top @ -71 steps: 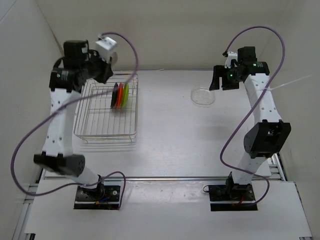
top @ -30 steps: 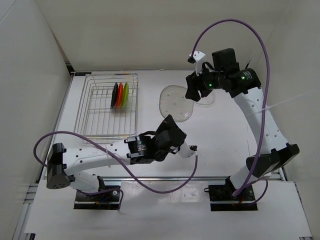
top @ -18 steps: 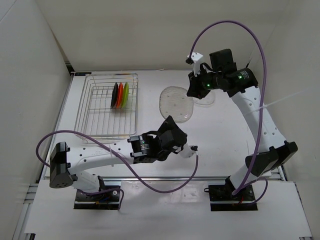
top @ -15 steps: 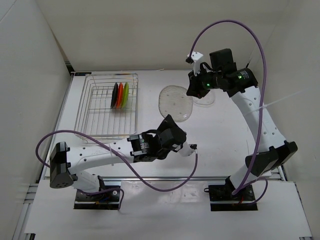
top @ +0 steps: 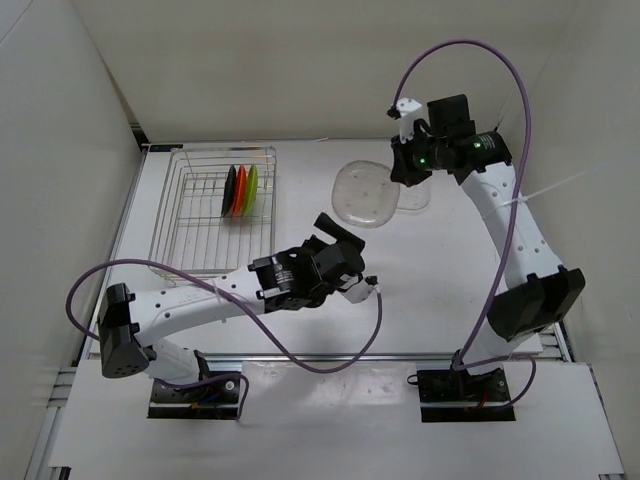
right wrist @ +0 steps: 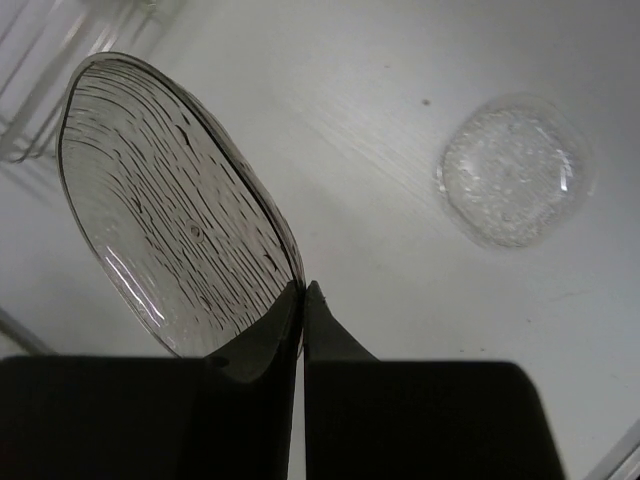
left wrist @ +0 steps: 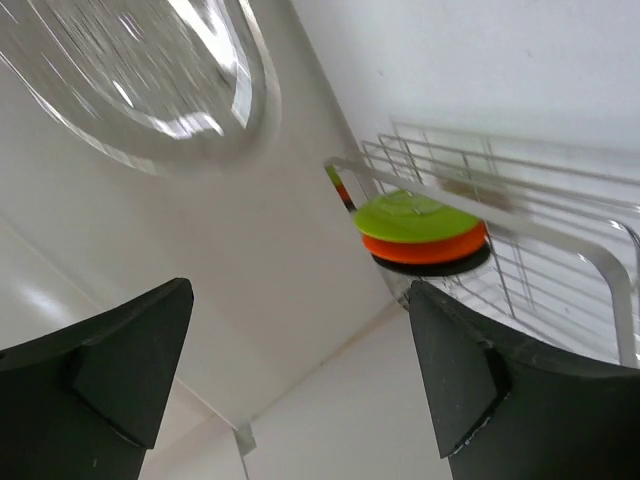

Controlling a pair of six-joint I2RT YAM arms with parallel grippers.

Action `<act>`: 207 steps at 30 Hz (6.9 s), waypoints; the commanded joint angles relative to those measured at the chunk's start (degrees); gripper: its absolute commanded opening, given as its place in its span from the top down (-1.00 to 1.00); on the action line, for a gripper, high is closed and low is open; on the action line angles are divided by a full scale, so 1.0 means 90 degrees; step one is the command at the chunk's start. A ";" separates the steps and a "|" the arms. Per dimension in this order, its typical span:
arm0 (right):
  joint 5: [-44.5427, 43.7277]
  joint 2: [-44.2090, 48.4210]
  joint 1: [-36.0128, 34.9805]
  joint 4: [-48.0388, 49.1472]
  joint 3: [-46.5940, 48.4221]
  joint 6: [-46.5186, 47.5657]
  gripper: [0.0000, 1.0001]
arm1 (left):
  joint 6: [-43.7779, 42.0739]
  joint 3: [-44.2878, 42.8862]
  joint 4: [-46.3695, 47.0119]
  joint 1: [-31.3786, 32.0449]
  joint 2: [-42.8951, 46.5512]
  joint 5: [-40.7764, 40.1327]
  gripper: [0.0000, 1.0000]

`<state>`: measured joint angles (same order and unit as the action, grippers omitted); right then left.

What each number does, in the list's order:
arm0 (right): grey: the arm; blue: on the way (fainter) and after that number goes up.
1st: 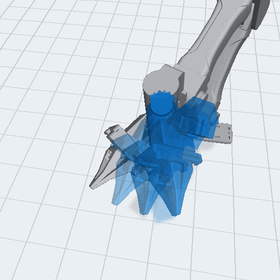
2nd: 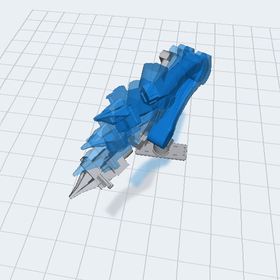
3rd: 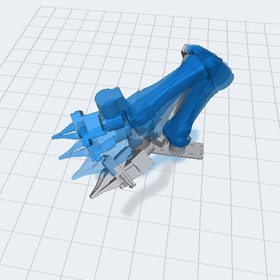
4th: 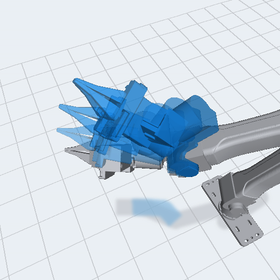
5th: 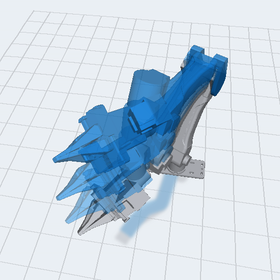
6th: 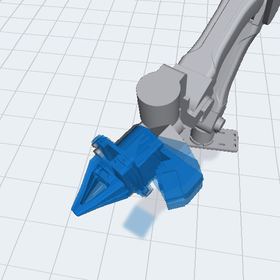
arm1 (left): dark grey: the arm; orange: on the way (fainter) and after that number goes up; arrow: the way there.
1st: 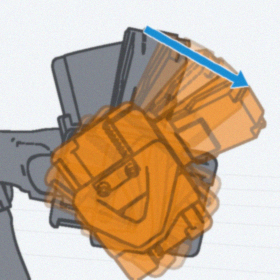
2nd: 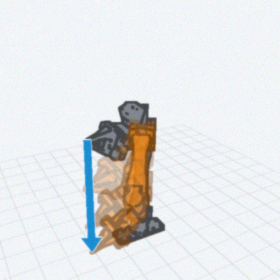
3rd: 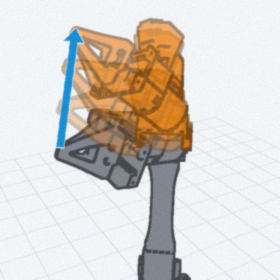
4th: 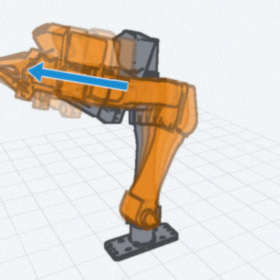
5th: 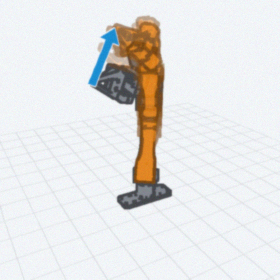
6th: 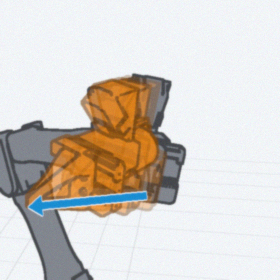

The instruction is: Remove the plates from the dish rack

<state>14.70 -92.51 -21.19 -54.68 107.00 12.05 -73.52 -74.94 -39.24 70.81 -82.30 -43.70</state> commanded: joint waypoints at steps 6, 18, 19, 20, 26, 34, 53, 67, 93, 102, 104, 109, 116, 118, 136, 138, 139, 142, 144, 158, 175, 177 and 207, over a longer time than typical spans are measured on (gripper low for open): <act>-0.0325 -0.1185 0.1552 0.0880 0.0589 0.1080 1.00 | 0.1087 -0.0765 -0.1606 -0.1574 0.0434 0.0187 -1.00; -0.0462 -0.3059 0.2032 0.1417 0.1831 0.2683 1.00 | 0.2387 -0.1373 -0.1684 -0.3950 0.1302 0.1438 -1.00; -0.0374 -0.3129 0.2100 0.1417 0.1832 0.2829 1.00 | 0.2387 -0.1303 -0.1684 -0.4106 0.1303 0.1438 -1.00; -0.0373 -0.3129 0.2101 0.1523 0.1832 0.2831 1.00 | 0.2387 -0.1225 -0.1684 -0.4166 0.1390 0.1438 -1.00; -0.0149 -0.3666 0.2159 0.1895 0.1959 0.2763 1.00 | 0.2456 -0.1019 -0.1684 -0.4498 0.1449 0.1555 -1.00; -0.0002 -0.4056 0.2159 0.2109 0.2105 0.2460 1.00 | 0.2456 -0.1019 -0.1684 -0.4615 0.1186 0.1682 -1.00; 0.0261 -0.4428 0.2159 0.2052 0.2232 0.2215 1.00 | 0.2514 -0.0766 -0.1684 -0.4791 0.1244 0.1799 -1.00; 0.0261 -0.4301 0.2218 0.1739 0.2047 0.2547 1.00 | 0.2514 -0.0648 -0.1626 -0.4791 0.1303 0.1799 -1.00; 0.0018 -0.4301 0.2276 0.1739 0.1929 0.2342 0.61 | 0.2514 -0.0531 -0.1626 -0.4791 0.1361 0.1799 -1.00; 0.0017 -0.4282 0.2276 0.1856 0.1929 0.2167 0.18 | 0.2514 -0.0531 -0.1529 -0.4791 0.1361 0.1799 -1.00; 0.0017 -0.4185 0.2334 0.1856 0.1929 0.1934 -0.12 | 0.2591 -0.0473 -0.1412 -0.4850 0.1361 0.1741 -1.00; 0.0164 -0.3297 0.2335 0.1778 0.1481 0.1318 -0.77 | 0.3060 -0.0569 -0.1138 -0.5044 0.1226 0.1488 -1.00; 0.0105 -0.1405 0.2335 0.1017 0.0427 0.0351 -0.99 | 0.5022 -0.2258 -0.1918 -0.5776 -0.0003 0.2373 -1.00; 0.0105 -0.0944 0.2335 0.0939 -0.0207 0.0194 -0.99 | 0.5511 -0.2620 -0.1919 -0.5982 -0.0181 0.3076 -1.00; -0.0022 0.2104 0.2276 0.0333 -0.2318 0.0038 -0.59 | 0.6723 -0.3002 -0.1489 -0.8033 -0.2182 0.6946 -0.94; -0.0022 0.2202 0.2276 0.0488 -0.2455 -0.0021 -0.59 | 0.6723 -0.3128 -0.1392 -0.8033 -0.2397 0.7042 -0.92; -0.0022 0.2270 0.2276 0.0489 -0.2571 -0.0021 -0.59 | 0.6723 -0.3187 -0.1391 -0.8033 -0.2466 0.7101 -0.92; -0.0090 0.2339 0.2276 0.0548 -0.2651 -0.0021 -0.59 | 0.6869 -0.3314 -0.1391 -0.8092 -0.2623 0.7288 -0.92; -0.0090 0.2339 0.2276 0.0548 -0.2651 -0.0021 -0.59 | 0.6870 -0.3314 -0.1391 -0.8092 -0.2691 0.7356 -0.92; 0.0202 0.2398 0.2276 0.0548 -0.2592 -0.0021 -0.59 | 0.7240 -0.3334 -0.0904 -0.8092 -0.3004 0.7288 -0.67; 0.0320 0.2515 0.2276 0.0489 -0.2592 0.0038 -0.59 | 0.7299 -0.2777 -0.0288 -0.7907 -0.3121 0.6858 -0.29; 0.0320 0.2515 0.2276 0.0489 -0.2534 0.0038 -0.59 | 0.7357 -0.2777 -0.0288 -0.7839 -0.3121 0.6858 -0.25; 0.0320 0.2515 0.2276 0.0430 -0.2533 0.0096 -0.56 | 0.7485 -0.2699 -0.0229 -0.7770 -0.3131 0.6799 0.79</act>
<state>16.69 -71.13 -0.49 -51.27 83.46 12.45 -5.54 -98.91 -41.93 0.99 -111.57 17.78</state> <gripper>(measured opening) 0.784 0.142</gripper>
